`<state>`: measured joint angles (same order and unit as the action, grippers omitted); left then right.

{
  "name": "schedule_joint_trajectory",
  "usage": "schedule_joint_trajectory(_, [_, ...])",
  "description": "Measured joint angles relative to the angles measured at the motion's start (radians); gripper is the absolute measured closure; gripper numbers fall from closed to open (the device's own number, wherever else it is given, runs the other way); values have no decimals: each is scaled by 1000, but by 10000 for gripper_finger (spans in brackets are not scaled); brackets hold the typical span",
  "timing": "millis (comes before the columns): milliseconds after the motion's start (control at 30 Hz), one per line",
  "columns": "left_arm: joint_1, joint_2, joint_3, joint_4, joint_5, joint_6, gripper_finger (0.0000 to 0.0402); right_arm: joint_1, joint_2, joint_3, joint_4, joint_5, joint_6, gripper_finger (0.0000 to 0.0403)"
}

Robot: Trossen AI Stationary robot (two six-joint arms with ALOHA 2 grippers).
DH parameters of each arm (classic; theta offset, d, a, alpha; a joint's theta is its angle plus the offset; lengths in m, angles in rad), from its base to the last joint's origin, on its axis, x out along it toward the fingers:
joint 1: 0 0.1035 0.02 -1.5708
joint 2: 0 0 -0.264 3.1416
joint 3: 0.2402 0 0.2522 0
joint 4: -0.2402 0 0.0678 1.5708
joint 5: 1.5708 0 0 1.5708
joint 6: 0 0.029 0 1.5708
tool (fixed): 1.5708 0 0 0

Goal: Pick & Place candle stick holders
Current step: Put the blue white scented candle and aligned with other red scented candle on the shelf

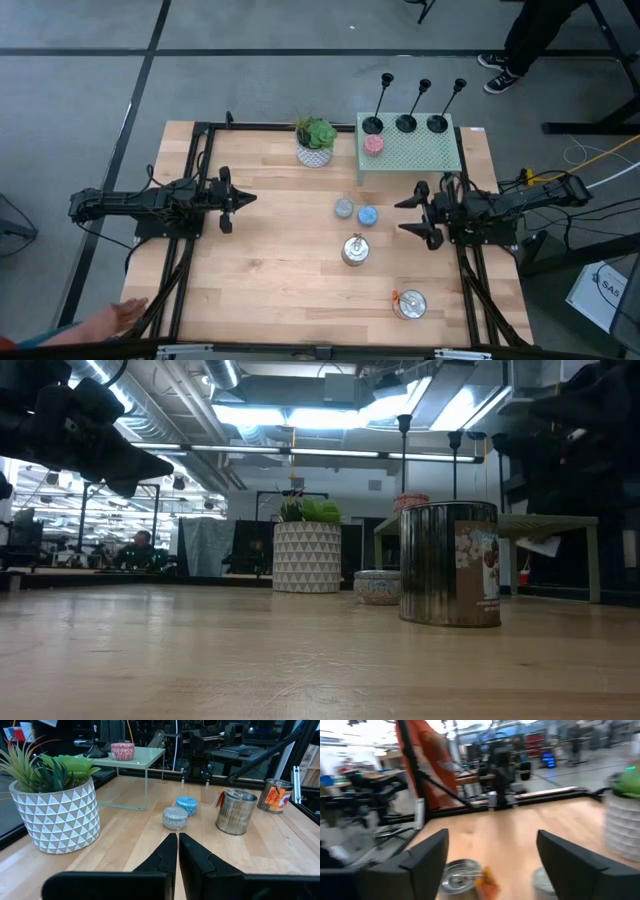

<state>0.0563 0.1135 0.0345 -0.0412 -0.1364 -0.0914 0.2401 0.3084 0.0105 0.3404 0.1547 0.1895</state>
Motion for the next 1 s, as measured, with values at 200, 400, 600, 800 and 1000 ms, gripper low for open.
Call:
schedule_joint_trajectory(200, [0,0,0,0,0,0,393,-25,2,0,-58,163,-69,34])
schedule_joint_trajectory(400, [0,0,0,0,0,0,389,-49,57,0,-136,238,-74,16])
schedule_joint_trajectory(600, [0,0,0,0,0,0,393,-68,168,0,-128,241,-44,15])
schedule_joint_trajectory(800, [0,0,0,0,0,0,391,-77,291,0,-72,236,-7,15])
schedule_joint_trajectory(1000, [0,0,0,0,0,0,391,-77,432,54,-38,201,31,15])
